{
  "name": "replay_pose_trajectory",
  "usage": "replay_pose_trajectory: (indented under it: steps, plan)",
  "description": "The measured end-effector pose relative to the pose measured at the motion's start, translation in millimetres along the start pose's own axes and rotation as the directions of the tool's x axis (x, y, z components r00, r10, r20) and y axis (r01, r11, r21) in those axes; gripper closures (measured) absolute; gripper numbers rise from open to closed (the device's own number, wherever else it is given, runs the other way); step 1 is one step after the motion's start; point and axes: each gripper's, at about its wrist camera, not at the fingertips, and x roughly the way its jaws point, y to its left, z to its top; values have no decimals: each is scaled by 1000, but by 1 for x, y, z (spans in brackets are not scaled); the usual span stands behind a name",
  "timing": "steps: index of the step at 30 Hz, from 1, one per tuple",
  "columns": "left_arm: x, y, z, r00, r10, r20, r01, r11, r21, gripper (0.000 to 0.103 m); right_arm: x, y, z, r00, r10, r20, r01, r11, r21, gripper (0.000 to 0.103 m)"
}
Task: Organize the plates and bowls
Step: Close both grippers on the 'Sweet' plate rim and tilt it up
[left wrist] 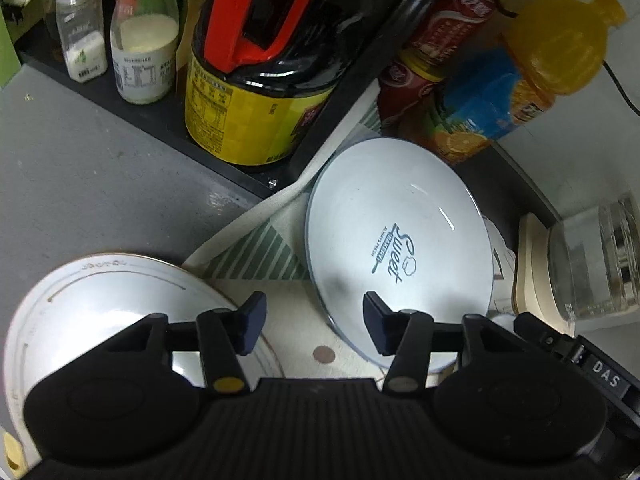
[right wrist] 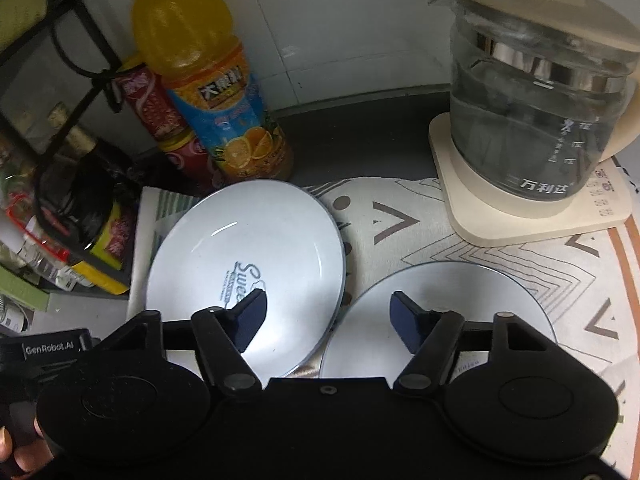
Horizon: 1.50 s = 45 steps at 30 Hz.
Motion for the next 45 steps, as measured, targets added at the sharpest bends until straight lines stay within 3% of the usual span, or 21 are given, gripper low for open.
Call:
replay_pose_trajectory:
  steps: [9,15,23,28,36,45]
  plan:
    - [23,4,5,1000,-12,-4,11,998,-70,67,36,-14,17,999,12,-42,-9,996,88,70]
    - [33,11,7,1000,-24,-6,23,993,-118,75,53,-22,23,998,23,-57,-17,994,105,82]
    - [44,15,11,999,-39,-8,37,986,-161,83,67,-24,30,996,61,-65,-52,989,140,84]
    - [50,19,11,999,-51,-5,50,981,-186,89,77,-18,32,995,50,-84,-40,991,126,91]
    - [54,22,12,997,-79,-4,76,973,-216,95,85,-25,31,991,91,-94,-75,984,164,89]
    - [49,22,11,998,-69,4,68,970,-233,96,81,-22,27,988,85,-125,-65,986,155,91]
